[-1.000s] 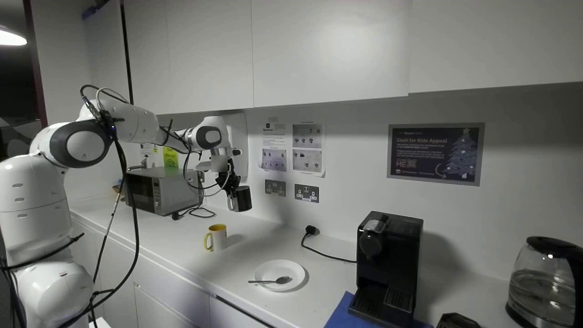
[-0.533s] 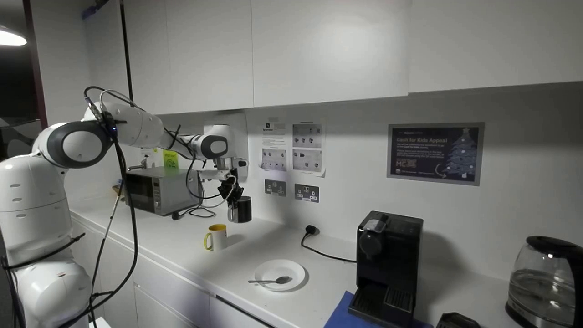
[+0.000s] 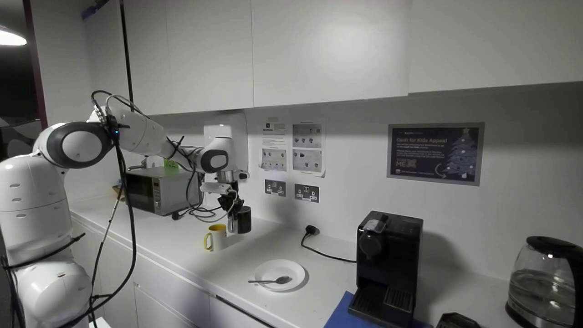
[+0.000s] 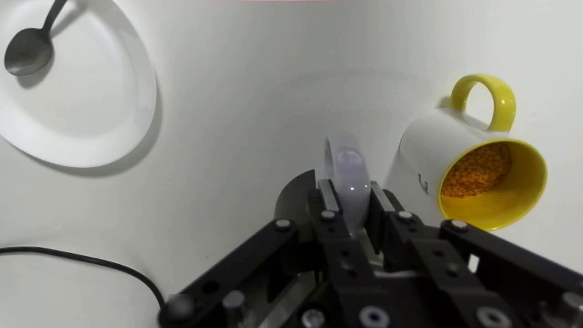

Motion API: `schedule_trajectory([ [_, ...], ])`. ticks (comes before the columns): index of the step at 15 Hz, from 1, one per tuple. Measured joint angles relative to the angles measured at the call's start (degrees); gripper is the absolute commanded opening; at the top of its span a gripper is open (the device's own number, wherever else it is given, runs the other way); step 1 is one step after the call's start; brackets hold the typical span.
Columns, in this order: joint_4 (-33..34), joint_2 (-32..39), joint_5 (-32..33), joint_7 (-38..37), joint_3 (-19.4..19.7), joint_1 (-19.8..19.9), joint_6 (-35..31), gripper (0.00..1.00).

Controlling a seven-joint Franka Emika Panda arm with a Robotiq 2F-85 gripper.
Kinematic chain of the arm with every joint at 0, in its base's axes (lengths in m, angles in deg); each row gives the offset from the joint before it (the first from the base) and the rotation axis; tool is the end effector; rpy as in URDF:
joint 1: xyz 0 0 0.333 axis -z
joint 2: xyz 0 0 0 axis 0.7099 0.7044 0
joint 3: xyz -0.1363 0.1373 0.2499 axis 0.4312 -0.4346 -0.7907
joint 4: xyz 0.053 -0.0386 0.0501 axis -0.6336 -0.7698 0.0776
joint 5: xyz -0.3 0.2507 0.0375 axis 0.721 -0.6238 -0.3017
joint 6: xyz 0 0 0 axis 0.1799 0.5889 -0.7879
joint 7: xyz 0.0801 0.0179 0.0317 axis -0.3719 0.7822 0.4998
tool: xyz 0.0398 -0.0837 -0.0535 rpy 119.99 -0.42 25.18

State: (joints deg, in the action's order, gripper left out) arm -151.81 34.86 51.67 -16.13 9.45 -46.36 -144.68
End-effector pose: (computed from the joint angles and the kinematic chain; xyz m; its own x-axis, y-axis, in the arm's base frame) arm 0.5488 -0.0107 0.4738 0.9874 0.1251 0.0971 0.1236 -0.9921 0.0213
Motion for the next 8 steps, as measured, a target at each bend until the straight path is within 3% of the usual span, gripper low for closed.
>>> schedule_trajectory([
  [8,-4.3,0.4,0.5,1.6,0.0,0.0,-3.0,0.05],
])
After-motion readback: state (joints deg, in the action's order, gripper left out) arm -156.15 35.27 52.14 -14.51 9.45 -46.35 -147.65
